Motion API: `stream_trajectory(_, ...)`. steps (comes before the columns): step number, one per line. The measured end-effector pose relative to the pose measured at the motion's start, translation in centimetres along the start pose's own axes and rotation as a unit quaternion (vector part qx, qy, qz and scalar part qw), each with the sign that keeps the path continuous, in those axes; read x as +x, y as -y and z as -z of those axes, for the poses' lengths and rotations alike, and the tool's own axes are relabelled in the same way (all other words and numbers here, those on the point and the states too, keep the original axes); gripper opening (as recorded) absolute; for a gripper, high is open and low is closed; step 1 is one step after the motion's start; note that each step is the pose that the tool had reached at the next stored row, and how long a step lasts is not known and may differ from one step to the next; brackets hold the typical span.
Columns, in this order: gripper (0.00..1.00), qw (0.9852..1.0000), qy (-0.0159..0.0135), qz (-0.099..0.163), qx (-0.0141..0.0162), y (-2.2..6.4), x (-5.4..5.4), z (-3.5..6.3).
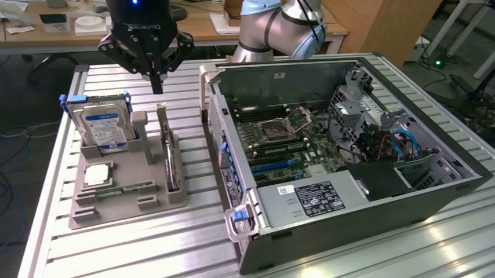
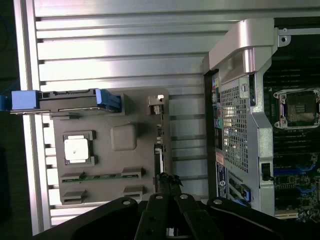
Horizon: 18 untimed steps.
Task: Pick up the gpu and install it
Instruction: 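Pick up the gpu and move the gpu toward the slot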
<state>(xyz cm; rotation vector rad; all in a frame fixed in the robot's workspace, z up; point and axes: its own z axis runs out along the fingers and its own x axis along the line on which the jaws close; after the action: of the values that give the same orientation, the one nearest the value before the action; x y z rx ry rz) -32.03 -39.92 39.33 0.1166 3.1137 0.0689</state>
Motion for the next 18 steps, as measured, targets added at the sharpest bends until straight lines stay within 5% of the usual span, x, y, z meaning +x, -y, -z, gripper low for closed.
stream_trajectory(8, 0.11, 1.0000, 0.0000, 0.000, 0.0000, 0.00, 0.00, 0.00)
stream_trajectory(15, 0.41, 1.0000, 0.0000, 0.000, 0.0000, 0.00, 0.00, 0.00)
stream_trajectory(18, 0.47, 1.0000, 0.0000, 0.000, 0.0000, 0.00, 0.00, 0.00)
